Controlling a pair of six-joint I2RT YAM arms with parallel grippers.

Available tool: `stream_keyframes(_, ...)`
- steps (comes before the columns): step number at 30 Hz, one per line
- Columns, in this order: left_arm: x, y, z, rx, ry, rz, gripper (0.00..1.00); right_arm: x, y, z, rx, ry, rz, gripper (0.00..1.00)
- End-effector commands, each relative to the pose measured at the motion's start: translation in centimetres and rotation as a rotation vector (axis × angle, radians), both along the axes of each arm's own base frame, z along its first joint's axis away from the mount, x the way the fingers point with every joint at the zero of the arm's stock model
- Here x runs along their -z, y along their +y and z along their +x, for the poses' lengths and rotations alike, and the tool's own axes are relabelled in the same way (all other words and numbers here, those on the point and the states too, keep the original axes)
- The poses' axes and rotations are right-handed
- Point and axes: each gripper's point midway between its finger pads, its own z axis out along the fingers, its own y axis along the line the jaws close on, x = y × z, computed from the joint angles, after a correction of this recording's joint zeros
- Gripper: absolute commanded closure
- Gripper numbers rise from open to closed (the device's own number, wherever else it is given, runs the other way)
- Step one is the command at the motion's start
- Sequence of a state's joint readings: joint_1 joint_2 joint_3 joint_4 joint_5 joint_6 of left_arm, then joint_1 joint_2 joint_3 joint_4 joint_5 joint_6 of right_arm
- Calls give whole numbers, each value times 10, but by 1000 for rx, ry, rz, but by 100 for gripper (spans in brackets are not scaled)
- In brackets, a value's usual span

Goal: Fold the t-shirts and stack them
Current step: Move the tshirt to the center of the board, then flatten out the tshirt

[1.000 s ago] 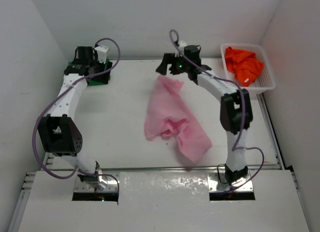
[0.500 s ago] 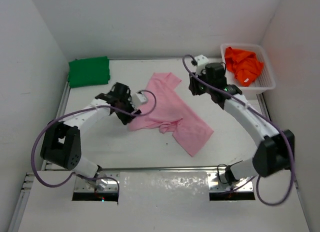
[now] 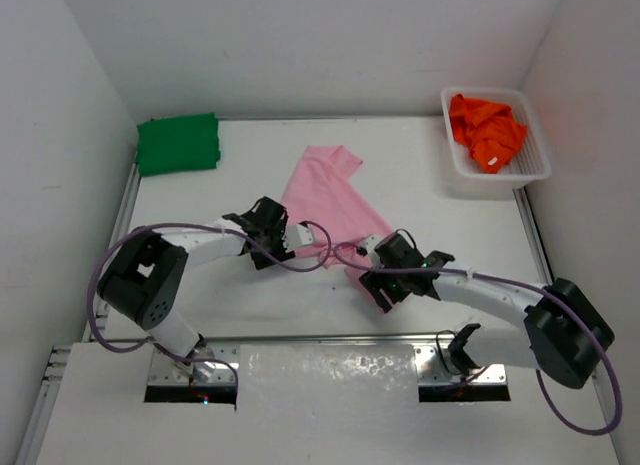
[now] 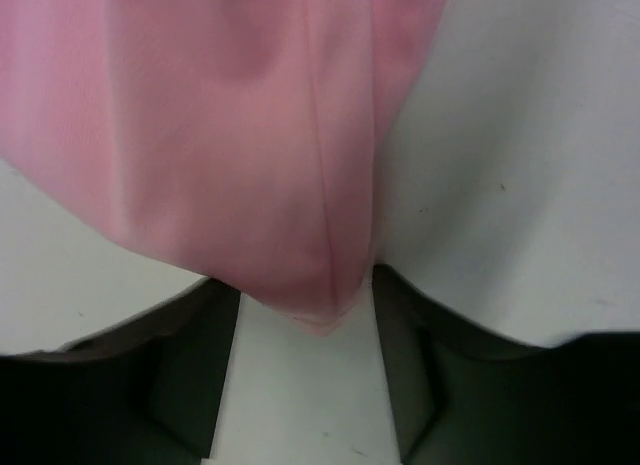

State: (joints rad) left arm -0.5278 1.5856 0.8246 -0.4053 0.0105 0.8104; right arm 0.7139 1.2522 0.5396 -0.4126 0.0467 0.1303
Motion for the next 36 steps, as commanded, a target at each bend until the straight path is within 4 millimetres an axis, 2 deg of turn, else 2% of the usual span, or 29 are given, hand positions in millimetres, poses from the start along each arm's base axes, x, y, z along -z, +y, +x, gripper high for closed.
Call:
stream_keyframes(1,4,9,9,-29,-58,37,61,0,23,6,-15,-87,76,29)
stream_keyframes(3,3,8,10,-45,-59,24,77,9,22,7,-2,-94,58,30)
stream_keyframes(4,2,7,10,-52,-61,15,90,14,24,9,-7,-90,42,34)
stream_keyframes(6,-2,6,12,-72,-57,9,100,16,27,11,6,-82,34,46)
stream_keyframes(7,-3,5,12,-80,-57,10,100,25,18,6,20,-47,-18,56)
stream_keyframes(10,-15,12,19,-120,-79,13,100,39,9,-13,78,41,-44,71)
stream_keyframes(11,-17,15,20,-141,-78,7,100,42,6,-17,99,48,-47,90)
stream_keyframes(12,-25,14,26,-157,-87,-16,100,48,-2,-23,133,59,-57,100)
stream_keyframes(13,-31,23,30,-207,-85,-30,100,47,-4,-23,147,49,-60,100)
stream_keyframes(15,-57,29,46,-263,-124,-81,100,28,-3,-9,182,-35,-33,100)
stream_keyframes(16,-67,44,51,-327,-128,-97,100,9,-6,3,213,-108,-15,100)
stream_keyframes(18,-106,53,67,-371,-210,-141,100,-29,3,27,259,-188,68,100)
stream_keyframes(19,-117,59,66,-387,-224,-137,100,-43,-4,36,306,-205,86,100)
stream_keyframes(20,-140,62,72,-389,-271,-138,100,-80,1,52,333,-281,162,100)
stream_keyframes(22,-168,64,67,-394,-298,-150,100,-115,-11,65,383,-345,179,100)
stream_keyframes(23,-192,63,72,-395,-337,-173,100,-155,-13,76,399,-435,220,100)
stream_keyframes(25,-219,66,64,-412,-356,-191,100,-188,-20,78,407,-490,225,100)
stream_keyframes(27,-278,70,61,-434,-453,-233,100,-249,-24,80,414,-591,293,100)
stream_keyframes(29,-311,75,53,-449,-517,-257,100,-279,-29,77,417,-650,330,100)
stream_keyframes(30,-340,80,47,-462,-569,-275,100,-310,-36,72,427,-709,373,100)
stream_keyframes(32,-374,86,37,-478,-641,-305,100,-341,-43,67,417,-769,396,100)
stream_keyframes(33,-404,91,29,-488,-698,-335,100,-374,-47,63,414,-822,441,100)
stream_keyframes(36,-444,98,10,-494,-773,-371,100,-411,-50,55,378,-870,477,100)
